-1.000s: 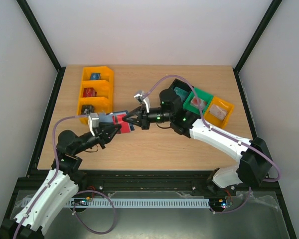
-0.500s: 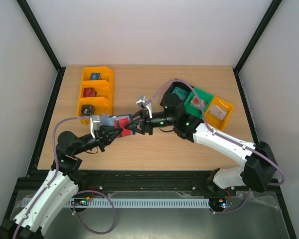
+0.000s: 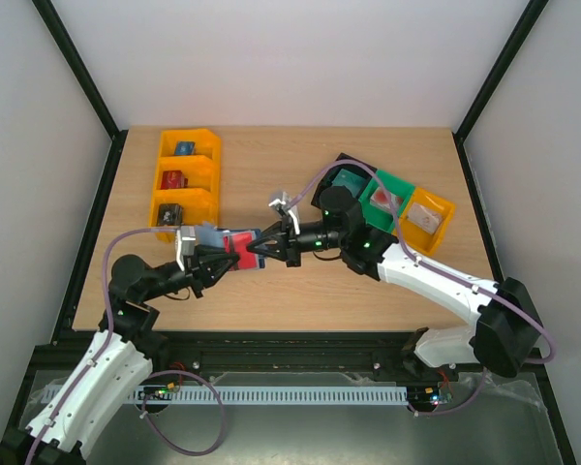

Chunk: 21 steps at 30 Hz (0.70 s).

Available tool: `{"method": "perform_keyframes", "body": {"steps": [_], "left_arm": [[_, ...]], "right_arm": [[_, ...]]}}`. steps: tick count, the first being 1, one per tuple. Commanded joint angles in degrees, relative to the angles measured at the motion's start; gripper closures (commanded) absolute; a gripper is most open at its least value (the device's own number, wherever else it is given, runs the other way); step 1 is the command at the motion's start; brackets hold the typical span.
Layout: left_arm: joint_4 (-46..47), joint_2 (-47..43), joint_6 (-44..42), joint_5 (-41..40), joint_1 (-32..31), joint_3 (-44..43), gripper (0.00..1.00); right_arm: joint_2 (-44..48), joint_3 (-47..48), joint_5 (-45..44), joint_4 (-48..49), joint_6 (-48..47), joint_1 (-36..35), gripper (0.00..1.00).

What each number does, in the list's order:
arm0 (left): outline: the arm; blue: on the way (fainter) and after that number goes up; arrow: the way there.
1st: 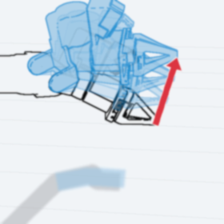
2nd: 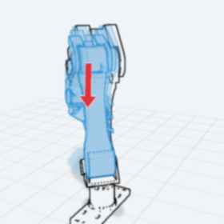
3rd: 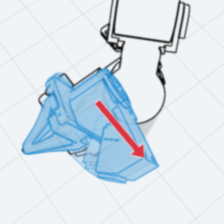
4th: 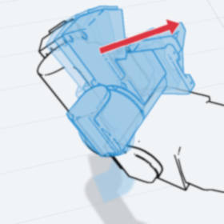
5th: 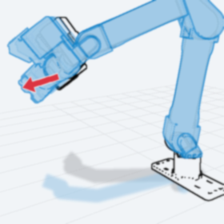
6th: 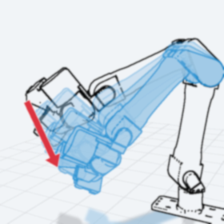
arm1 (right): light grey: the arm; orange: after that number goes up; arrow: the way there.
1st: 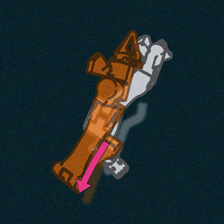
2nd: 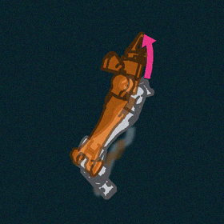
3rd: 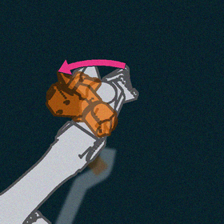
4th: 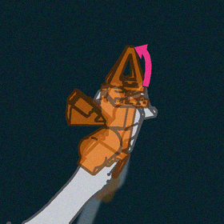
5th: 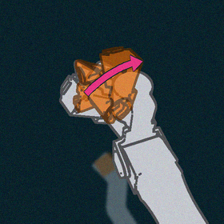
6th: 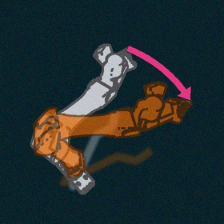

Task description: Take the credit cards out of the card holder

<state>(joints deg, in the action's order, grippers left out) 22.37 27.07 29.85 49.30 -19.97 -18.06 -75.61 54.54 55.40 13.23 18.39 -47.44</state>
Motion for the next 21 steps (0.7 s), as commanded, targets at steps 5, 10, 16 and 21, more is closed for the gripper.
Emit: {"method": "perform_keyframes", "body": {"steps": [5, 10, 16, 21], "left_arm": [[0.8, -1.1, 2.1, 2.3, 2.3, -1.7, 0.84], [4.7, -1.4, 6.6, 4.7, 4.1, -0.8, 0.85], [8.2, 0.9, 8.7, 5.0, 5.7, -0.6, 0.86], [3.6, 1.8, 3.0, 5.7, 3.4, -2.5, 0.82]], "right_arm": [[4.5, 0.2, 4.7, -0.9, -2.6, 1.6, 0.98], [4.9, 0.3, 5.8, -1.8, -3.3, 1.9, 0.98], [4.9, -0.1, 6.9, -0.9, -2.3, 2.0, 0.98], [4.4, -0.1, 7.2, 0.6, -0.9, 1.9, 0.98]]}}
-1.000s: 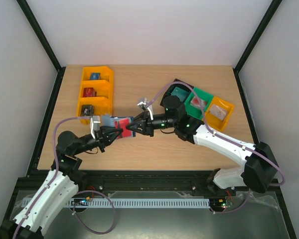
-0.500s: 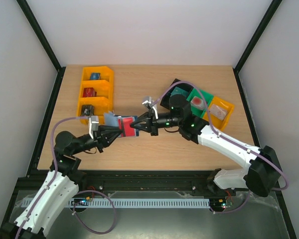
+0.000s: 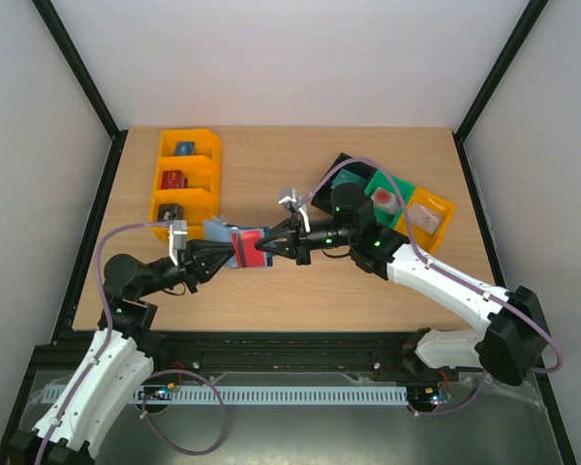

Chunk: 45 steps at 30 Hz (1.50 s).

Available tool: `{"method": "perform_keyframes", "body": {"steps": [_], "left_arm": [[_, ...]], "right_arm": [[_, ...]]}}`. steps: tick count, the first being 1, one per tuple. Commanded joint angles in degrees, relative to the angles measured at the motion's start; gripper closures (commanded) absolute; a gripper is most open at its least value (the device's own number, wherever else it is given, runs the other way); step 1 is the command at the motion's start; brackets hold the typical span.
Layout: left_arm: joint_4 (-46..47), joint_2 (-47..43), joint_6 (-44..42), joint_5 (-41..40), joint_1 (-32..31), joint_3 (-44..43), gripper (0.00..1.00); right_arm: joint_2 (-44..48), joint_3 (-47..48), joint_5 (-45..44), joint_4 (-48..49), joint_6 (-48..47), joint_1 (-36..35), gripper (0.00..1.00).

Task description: Take the credit cards out of the card holder

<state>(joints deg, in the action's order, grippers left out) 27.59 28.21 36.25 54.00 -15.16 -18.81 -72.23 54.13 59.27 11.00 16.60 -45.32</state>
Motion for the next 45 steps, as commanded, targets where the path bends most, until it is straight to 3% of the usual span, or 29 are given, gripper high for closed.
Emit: {"method": "perform_keyframes", "body": {"steps": [1, 12, 17, 20, 23, 27, 30, 37, 45], "left_arm": [[-2.9, 0.8, -4.4, 0.9, -1.7, -2.0, 0.82], [-7.3, 1.8, -7.3, -5.6, -2.3, -2.7, 0.97], [-6.0, 2.2, -6.8, -6.7, -2.6, -2.3, 0.97], [-4.0, 2.4, -7.4, -6.0, -3.8, -2.0, 0.87], [-2.3, 2.9, -6.8, -5.5, -5.0, -1.7, 0.84], [-2.5, 2.9, -7.3, -3.8, -5.7, -1.8, 0.95], [-5.3, 2.0, -7.6, -3.4, -5.5, -2.3, 0.98], [-19.9, -0.3, -15.6, -12.5, -3.6, -4.6, 0.97], [-23.9, -0.7, -19.4, -15.2, -1.9, -5.7, 0.98]], "right_arm": [[1.0, 0.3, 3.3, 3.0, 1.0, -0.2, 0.98], [0.6, 0.4, 5.2, 4.1, 2.6, -0.3, 0.98], [0.1, 0.6, 7.5, 3.8, 2.2, -1.3, 0.98], [-1.3, 1.7, 6.6, 2.1, 1.2, -2.1, 0.98], [-2.7, 2.5, 6.7, 2.5, 1.1, -2.7, 0.98], [-2.7, 2.7, 6.6, 3.3, 0.9, -2.8, 0.98], [-1.4, 2.5, 4.6, 1.3, -1.6, -2.5, 0.98], [3.1, -2.6, 1.2, -2.4, -1.9, 5.4, 0.98], [6.8, -10.1, 0.0, -1.1, 1.7, 15.3, 0.98]]}}
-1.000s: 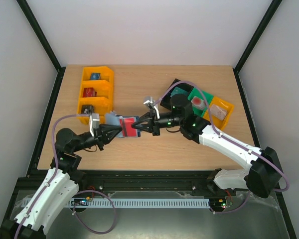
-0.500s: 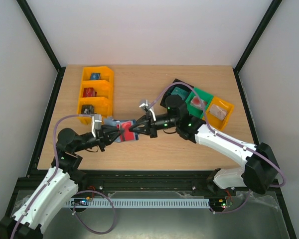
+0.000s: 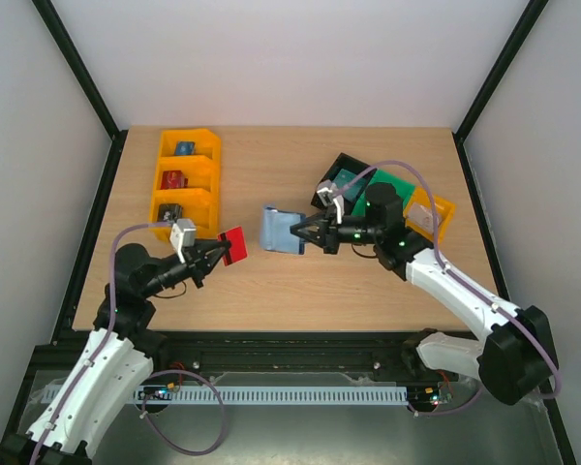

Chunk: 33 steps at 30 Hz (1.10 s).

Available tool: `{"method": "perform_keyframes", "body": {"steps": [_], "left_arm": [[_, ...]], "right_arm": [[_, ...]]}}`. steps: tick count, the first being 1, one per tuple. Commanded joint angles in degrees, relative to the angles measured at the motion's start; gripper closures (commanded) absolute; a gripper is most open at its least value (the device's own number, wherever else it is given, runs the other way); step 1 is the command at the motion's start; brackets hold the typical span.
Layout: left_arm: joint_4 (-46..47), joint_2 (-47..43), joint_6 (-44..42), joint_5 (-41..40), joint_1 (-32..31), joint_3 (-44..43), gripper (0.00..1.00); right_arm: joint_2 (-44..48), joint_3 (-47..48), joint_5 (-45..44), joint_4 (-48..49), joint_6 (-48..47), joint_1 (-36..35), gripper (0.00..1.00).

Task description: Take the credit cards out of the card holder

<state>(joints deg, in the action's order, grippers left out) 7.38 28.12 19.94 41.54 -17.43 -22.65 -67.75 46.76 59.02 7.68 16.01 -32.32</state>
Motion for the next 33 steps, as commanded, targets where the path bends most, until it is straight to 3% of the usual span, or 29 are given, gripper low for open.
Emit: {"method": "perform_keyframes", "body": {"steps": [1, 4, 8, 11, 13, 15, 19, 22, 24, 25, 27, 30, 33], "left_arm": [[-3.9, -0.8, -4.6, -2.7, 0.4, -2.0, 0.97], [-5.4, -2.4, -19.0, -1.1, 0.3, -4.1, 0.98], [-13.7, -11.2, -67.9, 1.6, 0.1, -5.3, 0.98], [-16.4, -18.2, -106.0, -2.2, -0.1, 0.2, 0.98], [-11.1, -21.2, -120.4, -4.9, -0.1, 4.9, 0.98], [-5.8, -22.8, -124.8, -4.2, -0.1, 7.2, 0.97], [-5.7, -23.8, -128.8, -2.1, -0.1, 7.4, 0.98], [-7.3, -24.2, -129.6, -2.0, -0.2, 7.2, 0.98], [-8.8, -24.4, -129.3, -2.3, -0.2, 6.9, 0.98], [-9.3, -24.6, -129.2, -2.5, -0.3, 6.9, 0.98], [-10.5, -25.0, -128.5, -2.8, -0.3, 6.8, 0.98], [-11.2, -25.2, -122.8, -2.7, -0.3, 6.0, 0.98], [-8.5, -23.7, -104.0, -4.0, -0.3, 3.3, 0.98]], "right_arm": [[2.0, -3.0, -0.7, 2.4, 2.7, 2.6, 0.98], [-2.5, -2.3, -3.6, -0.5, 4.0, 2.7, 0.98], [-10.9, -1.0, -1.3, 4.0, 8.1, -2.8, 0.98], [-16.4, 1.7, 1.1, 10.1, 10.6, -8.2, 0.98], [-21.1, 2.9, 3.1, 16.6, 15.2, -9.7, 0.98], [-25.3, 3.2, 4.8, 23.7, 20.9, -10.2, 0.98], [-34.4, 4.1, 7.5, 33.4, 32.5, -10.5, 0.98], [-39.7, 7.7, 3.9, 18.1, 27.7, -9.9, 0.98], [-41.6, 7.9, 1.3, 13.8, 26.4, -8.8, 0.98], [-41.7, 7.4, 0.1, 13.0, 26.7, -8.2, 0.94], [-41.0, 6.9, -3.3, 9.3, 25.1, -6.9, 0.76], [-37.7, 8.7, -10.0, -2.5, 17.2, -5.8, 0.53], [-32.6, 12.1, -19.0, -14.8, 8.8, -5.2, 0.40]]}}
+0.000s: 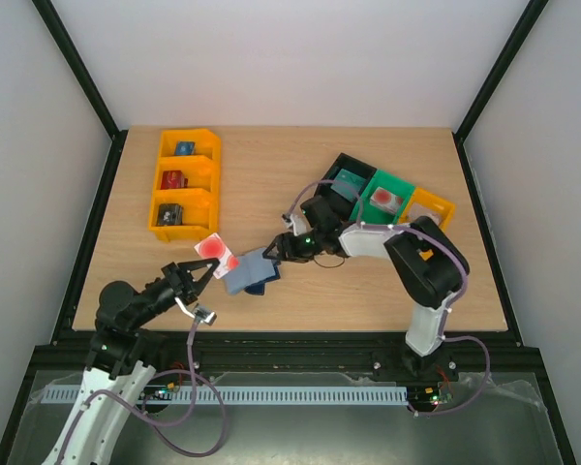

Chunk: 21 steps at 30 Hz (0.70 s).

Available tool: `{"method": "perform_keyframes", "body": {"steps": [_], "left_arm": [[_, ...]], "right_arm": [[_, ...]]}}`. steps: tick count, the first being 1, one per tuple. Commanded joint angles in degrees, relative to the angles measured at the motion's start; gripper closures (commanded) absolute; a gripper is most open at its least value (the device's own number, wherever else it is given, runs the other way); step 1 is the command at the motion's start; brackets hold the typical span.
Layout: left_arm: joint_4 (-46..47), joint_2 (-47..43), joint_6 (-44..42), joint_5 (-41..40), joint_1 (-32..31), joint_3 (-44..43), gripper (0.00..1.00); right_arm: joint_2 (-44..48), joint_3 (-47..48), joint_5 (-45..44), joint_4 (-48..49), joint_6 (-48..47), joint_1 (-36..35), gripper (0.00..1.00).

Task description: Take the credit cards out of the card holder

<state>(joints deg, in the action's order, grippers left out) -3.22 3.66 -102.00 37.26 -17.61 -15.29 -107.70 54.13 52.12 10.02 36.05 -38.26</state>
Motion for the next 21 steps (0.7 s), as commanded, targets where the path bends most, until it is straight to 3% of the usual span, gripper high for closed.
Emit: {"method": "perform_keyframes", "body": {"steps": [1, 3, 6, 9, 12, 14, 17, 19, 21], "left_arm": [[2.0, 2.4, 26.5, -0.9, -0.1, -6.5, 0.97], [-2.2, 7.3, 42.2, -2.3, -0.1, -11.8, 0.98], [-5.0, 14.5, 67.1, 0.8, -0.1, -16.6, 0.98], [3.2, 14.6, 90.0, 8.7, 0.0, -14.2, 0.98], [16.4, 15.9, 110.0, 13.1, 0.0, -11.5, 0.98], [23.1, 17.9, 120.1, 14.2, 0.0, -10.3, 0.98], [29.9, 19.1, 125.6, 14.4, 0.0, -8.6, 0.98], [32.4, 19.5, 127.7, 14.6, 0.0, -8.2, 0.98], [32.8, 19.9, 128.4, 14.9, 0.0, -8.3, 0.98]], "right_arm": [[9.2, 5.8, -15.5, -20.6, -13.7, 0.8, 0.33], [14.3, 7.7, -22.7, -25.8, -17.7, 0.9, 0.23], [20.7, 9.6, -27.6, -29.6, -23.0, 0.8, 0.20], [28.9, 9.1, -25.9, -27.1, -28.0, 0.2, 0.20], [38.9, 4.7, -16.9, -16.4, -35.1, -3.7, 0.16], [43.8, -0.6, -8.5, -3.1, -34.7, -6.9, 0.12], [43.9, -4.4, -0.2, 13.0, -26.5, -9.2, 0.13], [41.1, -1.6, -0.8, 10.4, -27.5, -11.5, 0.18], [37.6, 2.9, -0.9, 4.0, -30.5, -13.5, 0.31]]}}
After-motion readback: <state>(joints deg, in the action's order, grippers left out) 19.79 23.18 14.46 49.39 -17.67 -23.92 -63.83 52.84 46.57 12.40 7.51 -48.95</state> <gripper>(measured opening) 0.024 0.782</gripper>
